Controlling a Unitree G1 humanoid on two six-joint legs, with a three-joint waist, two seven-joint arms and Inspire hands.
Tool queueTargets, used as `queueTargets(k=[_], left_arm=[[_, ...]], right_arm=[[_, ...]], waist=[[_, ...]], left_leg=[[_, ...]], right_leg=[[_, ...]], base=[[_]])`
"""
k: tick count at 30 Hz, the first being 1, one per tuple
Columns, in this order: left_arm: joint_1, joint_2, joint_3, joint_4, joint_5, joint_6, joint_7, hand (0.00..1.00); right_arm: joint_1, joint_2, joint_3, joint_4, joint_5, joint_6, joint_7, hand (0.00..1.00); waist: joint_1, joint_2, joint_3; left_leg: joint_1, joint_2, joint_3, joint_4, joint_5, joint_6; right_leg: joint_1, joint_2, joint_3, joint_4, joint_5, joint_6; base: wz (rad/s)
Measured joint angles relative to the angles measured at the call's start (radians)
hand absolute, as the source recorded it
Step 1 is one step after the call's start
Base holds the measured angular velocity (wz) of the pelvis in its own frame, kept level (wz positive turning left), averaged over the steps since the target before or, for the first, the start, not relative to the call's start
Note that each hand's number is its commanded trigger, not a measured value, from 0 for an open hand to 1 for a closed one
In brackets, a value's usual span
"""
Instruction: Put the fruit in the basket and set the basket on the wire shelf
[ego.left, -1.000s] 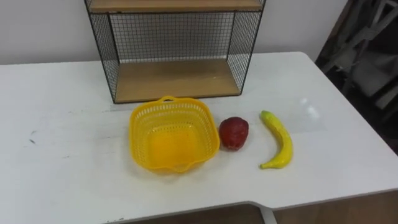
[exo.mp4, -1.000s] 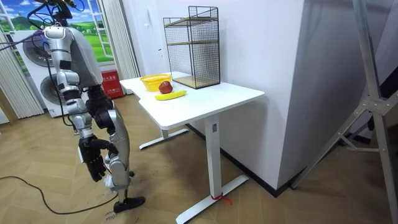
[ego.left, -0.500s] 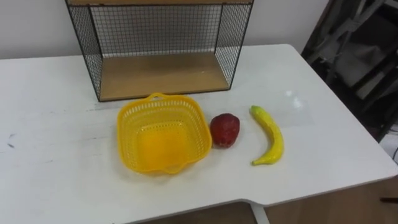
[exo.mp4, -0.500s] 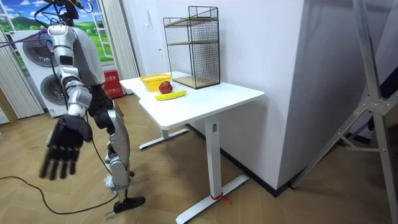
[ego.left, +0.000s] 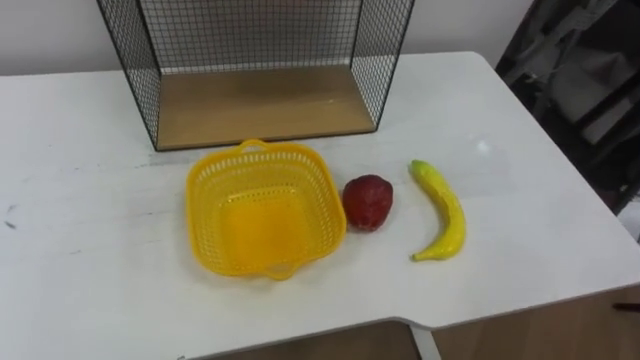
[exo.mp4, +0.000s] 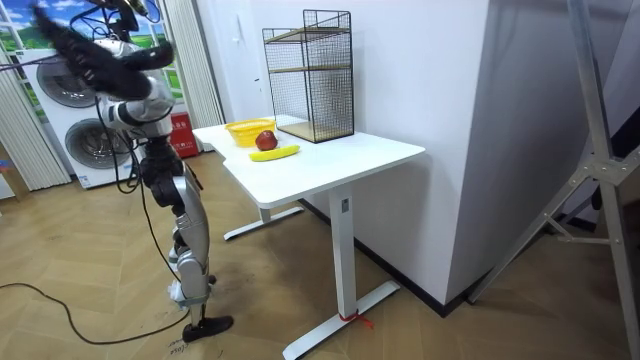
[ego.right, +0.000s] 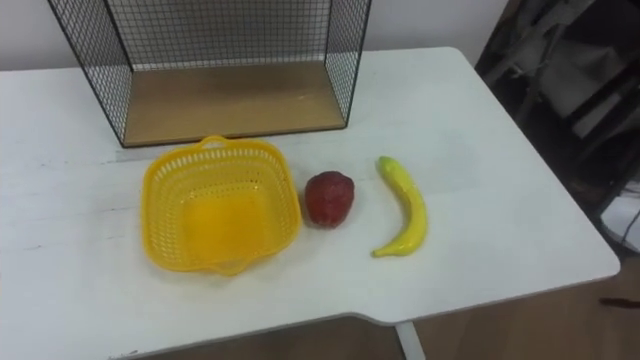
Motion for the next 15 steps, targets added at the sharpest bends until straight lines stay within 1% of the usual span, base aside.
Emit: queueTargets(k=[1, 2, 3, 4, 5, 8, 12, 13, 15], left_arm=[[-0.002, 0.0, -0.002, 0.003, 0.0, -0.005, -0.008, 0.0], [-0.003, 0.003, -0.024, 0.004, 0.0, -0.007, -0.012, 0.0], [-0.003, 0.003, -0.036, 0.007, 0.0, -0.01, -0.013, 0.0], [-0.003, 0.003, -0.052, 0.013, 0.0, -0.017, -0.017, 0.0], [-0.004, 0.003, -0.063, 0.022, -0.001, -0.022, -0.02, 0.0], [-0.001, 0.003, -0.069, 0.043, 0.0, -0.022, -0.037, 0.0], [-0.001, 0.004, -0.069, 0.051, 0.0, -0.022, -0.064, 0.0], [0.0, 0.004, -0.069, 0.059, 0.002, -0.022, -0.077, 0.0], [-0.001, 0.002, -0.078, 0.074, 0.011, -0.022, -0.094, 0.0]], right_arm=[[0.002, 0.0, 0.022, -0.021, -0.001, -0.005, 0.012, 0.0], [0.005, 0.0, 0.052, -0.047, 0.0, -0.005, 0.027, 0.0], [0.005, 0.0, 0.066, -0.063, -0.001, -0.005, 0.036, 0.0], [0.002, 0.0, 0.095, -0.089, -0.005, -0.005, 0.056, 0.0], [-0.001, 0.0, 0.121, -0.112, -0.022, -0.003, 0.079, 0.0], [-0.009, -0.001, 0.17, -0.176, -0.065, 0.002, 0.137, 0.0], [-0.016, -0.019, 0.192, -0.211, -0.082, 0.003, 0.21, 0.0], [-0.019, -0.027, 0.209, -0.211, -0.083, 0.003, 0.232, 0.0], [-0.024, -0.036, 0.23, -0.211, -0.095, 0.005, 0.278, 0.0]], waist=[[0.012, 0.0, -0.0001], [0.021, 0.0, 0.0012], [0.024, -0.005, 0.0043], [0.027, -0.001, 0.0029], [0.031, -0.001, 0.0033], [0.039, -0.002, 0.0047], [0.057, -0.006, 0.0033], [0.058, -0.009, 0.0051], [0.062, -0.007, 0.0063]], left_leg=[[0.002, 0.0, 0.0, -0.001, 0.0, 0.0], [0.008, 0.0, 0.0, -0.002, 0.0, 0.0], [0.009, 0.0, 0.001, -0.004, 0.0, 0.0], [0.01, 0.0, 0.0, -0.005, 0.0, 0.0], [0.013, 0.0, 0.0, -0.004, 0.0, 0.0], [0.016, 0.0, -0.003, -0.004, 0.0, 0.0], [0.017, 0.0, -0.015, 0.0, 0.0, 0.0], [0.018, 0.0, -0.019, 0.004, 0.0, 0.0], [0.018, 0.001, -0.019, 0.006, 0.0, 0.0]], right_leg=[[0.001, 0.001, 0.003, 0.001, 0.0, 0.0], [0.002, 0.001, 0.004, 0.002, 0.0, 0.0], [0.001, 0.001, 0.004, 0.003, 0.0, 0.0], [0.001, 0.001, 0.003, 0.005, 0.0, 0.0], [0.004, 0.001, 0.003, 0.005, 0.0, 0.0], [0.015, 0.001, 0.0, 0.004, 0.0, 0.0], [0.025, 0.0, -0.009, 0.004, 0.0, 0.0], [0.031, 0.0, -0.013, 0.001, 0.0, 0.0], [0.032, 0.0, -0.013, 0.0, 0.0, 0.0]], base=[[-0.07], [-0.05], [0.0], [0.0], [0.0], [0.04], [0.07], [0.08], [0.03]])
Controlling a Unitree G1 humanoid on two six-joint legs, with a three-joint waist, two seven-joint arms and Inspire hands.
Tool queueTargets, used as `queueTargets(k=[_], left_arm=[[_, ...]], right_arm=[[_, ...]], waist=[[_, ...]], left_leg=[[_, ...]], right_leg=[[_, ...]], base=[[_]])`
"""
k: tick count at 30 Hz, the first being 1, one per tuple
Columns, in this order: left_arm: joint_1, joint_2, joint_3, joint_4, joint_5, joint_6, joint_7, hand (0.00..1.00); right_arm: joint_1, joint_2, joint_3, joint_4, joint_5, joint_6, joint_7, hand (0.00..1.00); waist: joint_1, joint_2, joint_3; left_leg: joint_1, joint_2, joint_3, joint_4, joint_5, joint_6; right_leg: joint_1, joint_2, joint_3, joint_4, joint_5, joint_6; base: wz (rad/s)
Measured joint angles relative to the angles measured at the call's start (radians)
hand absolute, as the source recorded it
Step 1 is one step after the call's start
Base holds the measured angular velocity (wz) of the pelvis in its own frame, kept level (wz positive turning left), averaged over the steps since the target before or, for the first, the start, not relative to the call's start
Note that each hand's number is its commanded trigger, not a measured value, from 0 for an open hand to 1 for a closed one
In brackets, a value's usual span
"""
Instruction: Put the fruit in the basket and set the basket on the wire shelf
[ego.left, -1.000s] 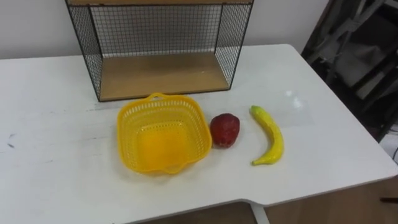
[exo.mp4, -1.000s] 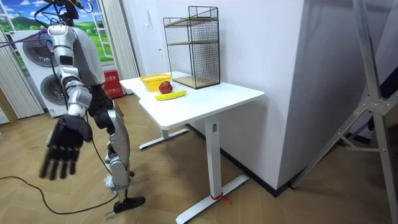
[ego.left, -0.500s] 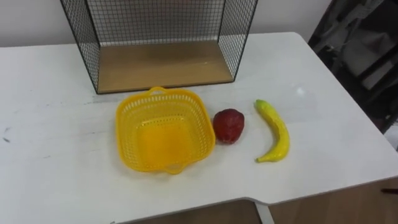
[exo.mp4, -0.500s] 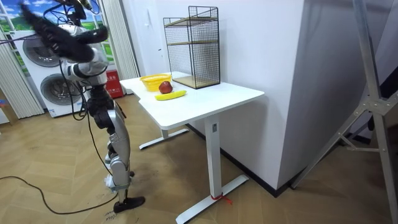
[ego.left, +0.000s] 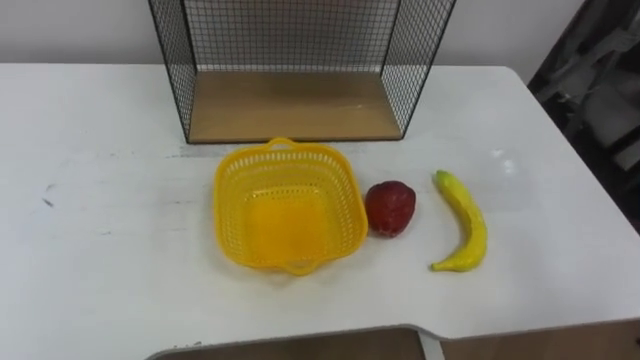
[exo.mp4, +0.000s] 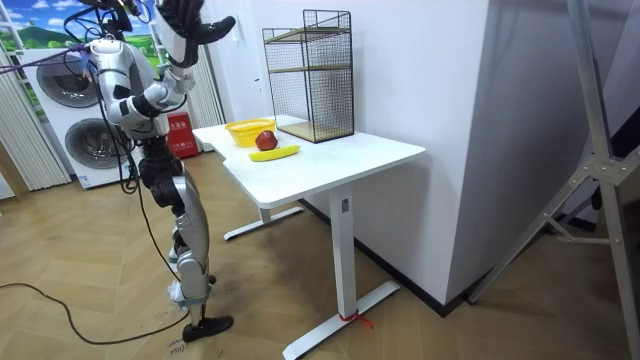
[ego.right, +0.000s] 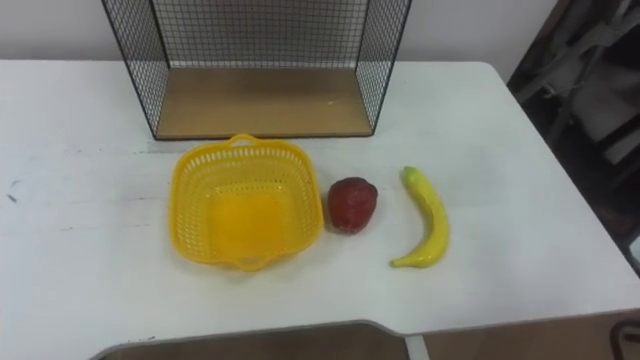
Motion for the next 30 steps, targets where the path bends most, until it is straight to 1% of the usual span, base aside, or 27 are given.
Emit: queueTargets(k=[1, 4, 6, 7, 8, 9, 11, 15, 16, 19, 20, 22, 26, 30], left_arm=[[0.001, 0.0, 0.0, 0.003, 0.0, 0.001, -0.009, 0.0], [0.0, 0.002, 0.0, 0.004, -0.001, 0.002, -0.025, 0.0], [0.001, 0.006, -0.001, 0.004, -0.002, 0.003, -0.025, 0.0], [0.001, 0.009, -0.001, 0.004, -0.001, 0.003, -0.026, 0.0], [0.0, 0.012, 0.0, 0.004, -0.001, 0.003, -0.027, 0.0], [0.0, 0.014, 0.0, 0.004, -0.001, 0.003, -0.027, 0.0], [-0.002, 0.018, 0.0, 0.004, -0.001, 0.003, -0.027, 0.0], [-0.004, 0.019, -0.002, 0.0, -0.002, 0.002, -0.03, 0.0], [-0.004, 0.019, -0.006, -0.001, -0.002, 0.002, -0.032, 0.0], [-0.004, 0.019, -0.01, -0.001, -0.001, 0.004, -0.035, 0.0], [-0.004, 0.019, -0.011, -0.002, -0.001, 0.005, -0.04, 0.0], [-0.003, 0.019, -0.011, -0.002, -0.001, 0.008, -0.045, 0.0], [-0.004, 0.019, -0.011, -0.004, -0.001, 0.012, -0.051, 0.0], [-0.004, 0.019, -0.011, -0.008, 0.0, 0.012, -0.053, 0.0]], right_arm=[[-0.002, -0.003, 0.017, 0.0, -0.018, 0.0, 0.029, 0.0], [-0.003, -0.005, 0.045, 0.001, -0.021, 0.001, 0.111, 0.0], [-0.008, -0.007, 0.069, 0.002, -0.02, 0.005, 0.152, 0.0], [-0.012, -0.013, 0.085, 0.007, -0.02, 0.011, 0.183, 0.0], [-0.014, -0.021, 0.102, 0.009, -0.02, 0.022, 0.212, 0.0], [-0.014, -0.023, 0.107, 0.009, -0.02, 0.024, 0.23, 0.0], [-0.018, -0.028, 0.141, 0.01, -0.02, 0.041, 0.286, 0.0], [-0.019, -0.029, 0.185, 0.029, -0.02, 0.05, 0.382, 0.0], [-0.019, -0.029, 0.194, 0.03, -0.02, 0.06, 0.411, 0.0], [-0.02, -0.034, 0.22, 0.055, -0.021, 0.067, 0.478, 0.0], [-0.02, -0.034, 0.221, 0.059, -0.021, 0.079, 0.507, 0.0], [-0.02, -0.034, 0.221, 0.068, -0.022, 0.086, 0.539, 0.0], [-0.02, -0.035, 0.221, 0.075, -0.023, 0.087, 0.589, 0.0], [-0.02, -0.035, 0.221, 0.088, -0.023, 0.088, 0.63, 0.0]], waist=[[0.008, 0.001, 0.0021], [0.02, 0.001, 0.0019], [0.023, 0.001, 0.0003], [0.024, -0.001, -0.0015], [0.023, -0.001, -0.0001], [0.024, -0.002, 0.0009], [0.025, -0.006, 0.003], [0.027, -0.014, 0.0028], [0.027, -0.014, 0.0028], [0.027, -0.014, 0.0024], [0.029, -0.012, 0.0026], [0.03, -0.009, 0.0017], [0.031, -0.004, -0.0025], [0.031, -0.006, -0.0053]], left_leg=[[-0.001, 0.001, 0.0, 0.002, 0.0, 0.0], [-0.002, 0.001, 0.0, 0.003, 0.0, 0.0], [-0.002, 0.001, 0.0, 0.002, 0.0, 0.0], [-0.003, 0.001, -0.001, 0.002, 0.0, 0.0], [-0.003, 0.001, -0.001, 0.002, 0.0, 0.0], [-0.003, 0.001, -0.001, 0.002, 0.0, 0.0], [-0.003, 0.001, -0.001, 0.0, 0.0, 0.0], [-0.004, 0.001, -0.002, 0.001, 0.0, 0.0], [-0.004, 0.001, -0.004, 0.001, 0.0, 0.0], [-0.005, 0.001, -0.008, 0.002, 0.0, 0.0], [-0.005, 0.001, -0.008, 0.003, 0.0, 0.0], [-0.007, 0.001, -0.01, 0.004, 0.0, 0.0], [-0.015, 0.002, -0.023, 0.01, 0.0, 0.0], [-0.019, 0.001, -0.033, 0.018, 0.0, 0.0]], right_leg=[[-0.001, 0.0, -0.001, 0.0, 0.0, -0.001], [-0.001, 0.0, -0.001, 0.0, 0.001, -0.002], [-0.001, 0.0, -0.002, -0.001, 0.001, -0.002], [-0.001, 0.0, -0.002, -0.001, 0.001, -0.002], [-0.001, 0.0, -0.002, -0.001, 0.001, -0.002], [-0.001, 0.0, -0.002, -0.001, 0.001, -0.002], [-0.001, 0.0, -0.002, -0.001, 0.001, -0.002], [-0.001, 0.0, -0.003, -0.001, 0.001, -0.002], [-0.001, 0.0, -0.005, -0.002, 0.001, -0.002], [0.001, 0.0, -0.008, -0.001, 0.001, -0.002], [0.001, 0.0, -0.009, -0.001, 0.002, -0.002], [0.001, 0.0, -0.01, -0.001, 0.002, -0.002], [0.001, 0.0, -0.02, -0.001, 0.002, -0.003], [0.007, -0.002, -0.029, -0.001, 0.002, -0.003]], base=[[0.0], [0.0], [0.0], [0.0], [0.0], [0.0], [0.0], [0.0], [0.03], [0.03], [0.0], [0.03], [0.07], [0.08]])
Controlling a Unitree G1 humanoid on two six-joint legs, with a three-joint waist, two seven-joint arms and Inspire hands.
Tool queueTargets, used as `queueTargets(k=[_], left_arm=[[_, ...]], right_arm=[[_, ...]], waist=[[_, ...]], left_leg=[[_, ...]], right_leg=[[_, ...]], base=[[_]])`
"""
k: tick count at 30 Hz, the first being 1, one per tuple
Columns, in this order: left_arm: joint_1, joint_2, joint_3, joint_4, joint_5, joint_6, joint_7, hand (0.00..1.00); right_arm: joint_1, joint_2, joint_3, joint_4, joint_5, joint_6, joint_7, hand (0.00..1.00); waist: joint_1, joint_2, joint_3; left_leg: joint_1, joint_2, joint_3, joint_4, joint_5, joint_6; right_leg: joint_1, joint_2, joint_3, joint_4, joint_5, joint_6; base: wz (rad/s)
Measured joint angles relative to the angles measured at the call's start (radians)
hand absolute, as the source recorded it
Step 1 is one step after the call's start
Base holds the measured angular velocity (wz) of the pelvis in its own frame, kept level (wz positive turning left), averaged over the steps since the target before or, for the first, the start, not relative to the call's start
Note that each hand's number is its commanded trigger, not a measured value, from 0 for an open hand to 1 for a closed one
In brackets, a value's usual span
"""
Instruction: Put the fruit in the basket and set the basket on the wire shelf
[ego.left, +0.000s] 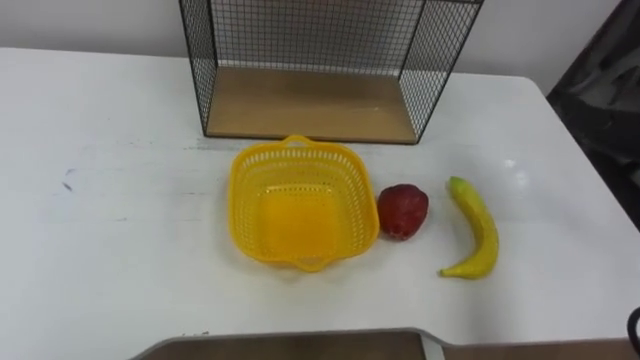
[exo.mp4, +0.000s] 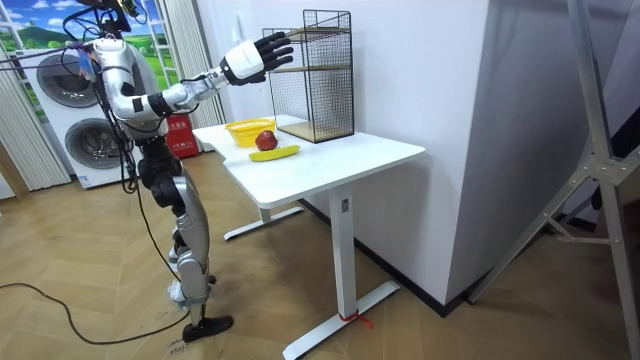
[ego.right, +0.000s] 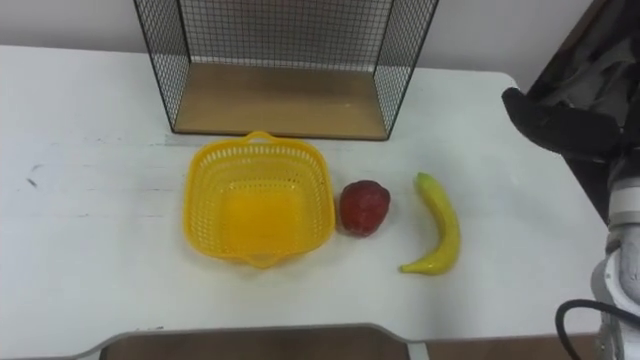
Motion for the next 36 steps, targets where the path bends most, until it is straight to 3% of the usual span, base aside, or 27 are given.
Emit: queueTargets(k=[10, 18, 26, 36], left_arm=[[0.002, 0.004, -0.008, -0.019, -0.001, 0.002, 0.001, 0.0], [0.0, 0.018, -0.008, -0.02, -0.001, -0.007, -0.011, 0.0], [-0.006, 0.037, -0.04, -0.021, 0.0, -0.009, -0.016, 0.0], [-0.015, 0.036, -0.04, -0.024, 0.001, -0.009, -0.02, 0.0]], right_arm=[[0.003, -0.003, 0.028, 0.088, -0.104, 0.038, 0.083, 0.0], [0.003, -0.003, 0.039, 0.088, -0.124, 0.038, 0.115, 0.0], [0.002, -0.003, 0.134, 0.082, -0.155, 0.038, 0.174, 0.0], [-0.001, -0.005, 0.157, 0.082, -0.205, 0.038, 0.241, 0.0]], waist=[[0.007, -0.007, 0.002], [0.018, -0.013, 0.0039], [0.034, -0.021, 0.0039], [0.048, -0.012, 0.0053]], left_leg=[[0.024, -0.001, -0.011, 0.003, 0.0, 0.0], [0.032, -0.001, -0.013, 0.001, 0.0, 0.0], [0.032, -0.001, -0.013, 0.003, 0.0, 0.0], [0.027, 0.0, -0.024, 0.003, 0.0, 0.0]], right_leg=[[0.033, 0.0, -0.005, -0.005, 0.0, 0.0], [0.041, 0.0, -0.007, -0.004, 0.0, 0.0], [0.043, 0.0, -0.008, -0.006, 0.0, 0.0], [0.047, 0.0, -0.019, -0.005, 0.0, -0.001]], base=[[0.02], [0.0], [0.0], [0.02]])
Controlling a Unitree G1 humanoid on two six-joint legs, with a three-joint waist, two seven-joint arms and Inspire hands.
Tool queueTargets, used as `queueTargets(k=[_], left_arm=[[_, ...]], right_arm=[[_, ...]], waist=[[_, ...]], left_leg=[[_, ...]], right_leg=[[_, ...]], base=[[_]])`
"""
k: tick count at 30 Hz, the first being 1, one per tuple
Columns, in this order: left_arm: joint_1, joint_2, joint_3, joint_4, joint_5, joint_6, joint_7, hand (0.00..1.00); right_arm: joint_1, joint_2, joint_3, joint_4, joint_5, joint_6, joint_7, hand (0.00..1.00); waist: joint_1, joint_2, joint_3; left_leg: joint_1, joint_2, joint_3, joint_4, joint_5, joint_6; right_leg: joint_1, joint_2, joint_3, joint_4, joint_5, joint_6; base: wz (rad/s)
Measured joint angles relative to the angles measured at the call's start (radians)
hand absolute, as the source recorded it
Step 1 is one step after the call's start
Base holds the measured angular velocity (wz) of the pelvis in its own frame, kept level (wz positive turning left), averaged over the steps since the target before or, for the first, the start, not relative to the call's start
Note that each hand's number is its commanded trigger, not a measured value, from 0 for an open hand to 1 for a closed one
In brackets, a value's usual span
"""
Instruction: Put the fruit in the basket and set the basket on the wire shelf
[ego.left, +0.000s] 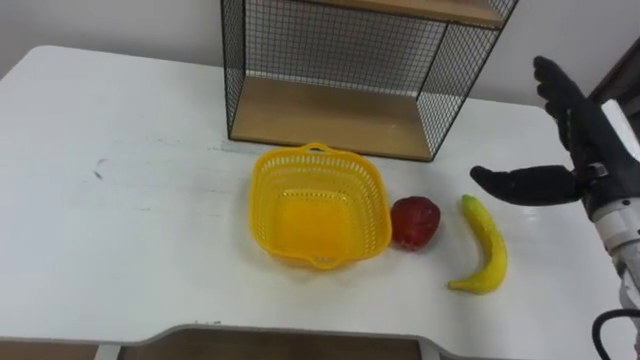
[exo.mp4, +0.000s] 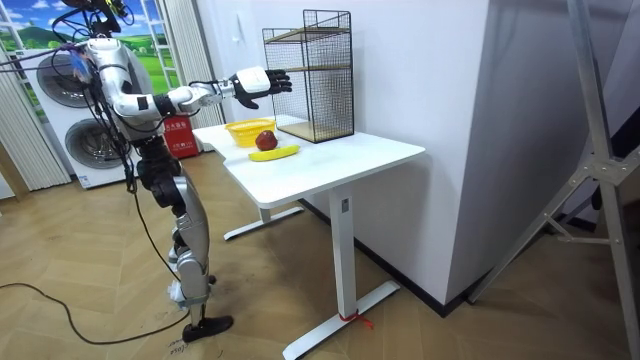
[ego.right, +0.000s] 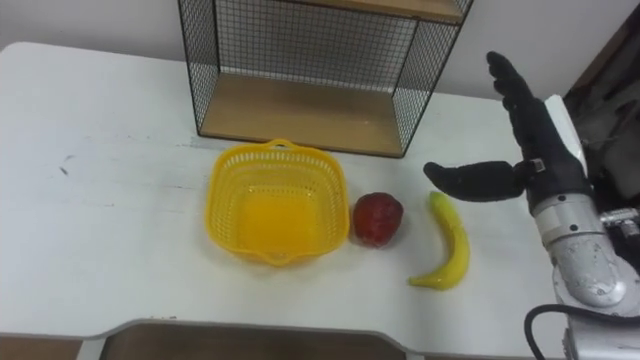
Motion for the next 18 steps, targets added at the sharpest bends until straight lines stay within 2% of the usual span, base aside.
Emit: queueTargets(k=[8, 18], left_arm=[[-0.004, -0.004, -0.014, 0.001, 0.032, 0.0, 0.001, 0.0], [-0.009, -0.005, -0.037, 0.001, 0.039, 0.001, 0.0, 0.0]], right_arm=[[-0.002, 0.0, 0.0, -0.002, -0.069, 0.0, 0.059, 0.0], [-0.002, 0.0, 0.03, -0.006, -0.128, 0.003, 0.103, 0.0]], waist=[[0.002, 0.004, -0.0028], [0.023, 0.004, -0.0016]], left_leg=[[-0.01, -0.001, -0.012, 0.004, 0.0, 0.0], [-0.01, -0.001, -0.013, 0.004, 0.0, 0.0]], right_leg=[[0.0, 0.0, -0.011, -0.012, 0.001, -0.002], [0.0, 0.001, -0.011, -0.011, 0.001, -0.002]], base=[[0.03], [0.0]])
